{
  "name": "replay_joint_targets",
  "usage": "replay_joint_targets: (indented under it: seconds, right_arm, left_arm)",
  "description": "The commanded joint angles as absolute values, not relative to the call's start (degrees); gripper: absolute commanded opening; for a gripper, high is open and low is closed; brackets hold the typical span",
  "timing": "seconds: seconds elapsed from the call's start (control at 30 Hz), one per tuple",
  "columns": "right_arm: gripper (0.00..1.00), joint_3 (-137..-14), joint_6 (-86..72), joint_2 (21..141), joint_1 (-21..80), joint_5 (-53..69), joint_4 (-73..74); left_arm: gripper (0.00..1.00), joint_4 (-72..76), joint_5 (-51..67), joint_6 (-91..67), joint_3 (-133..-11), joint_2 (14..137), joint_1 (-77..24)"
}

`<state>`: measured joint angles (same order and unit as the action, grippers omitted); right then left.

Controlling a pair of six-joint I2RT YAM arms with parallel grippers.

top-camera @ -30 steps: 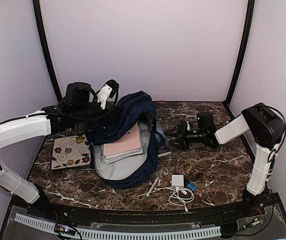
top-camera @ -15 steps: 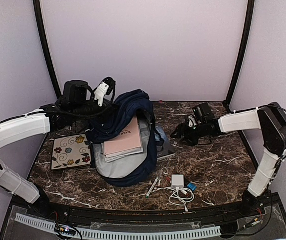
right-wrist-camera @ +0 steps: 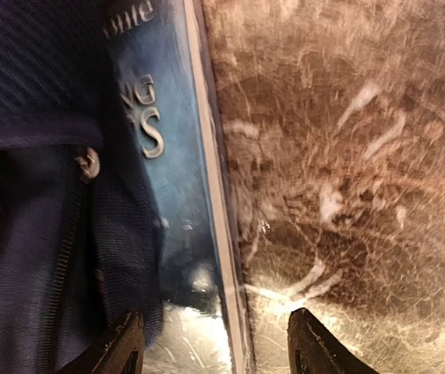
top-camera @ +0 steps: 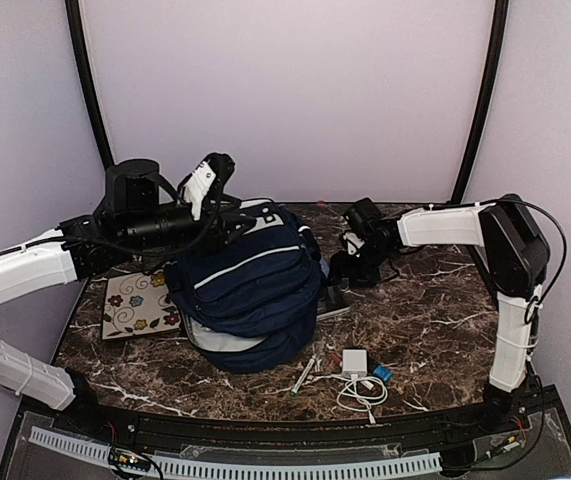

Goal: Pack the student bag
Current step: Place the largest pocket of the bag in the student bag, then pick up the book from the center of the board.

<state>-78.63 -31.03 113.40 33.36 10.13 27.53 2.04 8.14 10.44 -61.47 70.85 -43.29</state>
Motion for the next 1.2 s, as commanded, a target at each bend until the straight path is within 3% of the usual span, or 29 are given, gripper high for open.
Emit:
replay_joint_targets:
  seconds: [0.0,0.13,0.47,0.57,0.73,0.83,0.97,1.17]
  right_arm:
    - [0.63,-81.3,-26.9,116.4,34.0,7.5,36.8]
    - [0.63,-81.9,-25.1,117.9,34.0,7.5,40.0]
    - [0.62,-72.6,-24.7,115.6,31.6,0.8,40.3]
    - [0.62,-68.0,-25.6,111.2,29.3,0.0,38.1]
    - [0.61,-63.0,-24.7,104.9,26.9,1.1,36.7]
    - [0.61,-62.4,-23.9,101.4,26.9,7.9,34.6]
    - [0.59,-55.3,-30.8,96.4,26.9,31.4,17.3]
    - [0.58,-54.9,-35.7,99.1,27.0,32.5,12.6]
  left_arm:
    - [0.51,-2.6,20.0,18.8,-62.3,68.1,-49.8]
    - [0.45,-6.4,27.6,20.0,-59.3,69.4,-54.6]
    - [0.34,-6.1,12.6,23.8,-56.4,80.7,-60.3]
    - [0.24,-9.8,6.5,26.1,-60.2,87.5,-60.4]
    - [0.23,-9.5,8.1,30.1,-66.4,94.4,-61.5]
    - [0.23,-11.8,4.9,32.8,-71.6,100.1,-61.8]
    - [0.2,-23.9,-2.2,34.9,-83.1,109.2,-62.1]
    - [0.24,-21.6,-9.5,33.8,-81.2,112.0,-62.4]
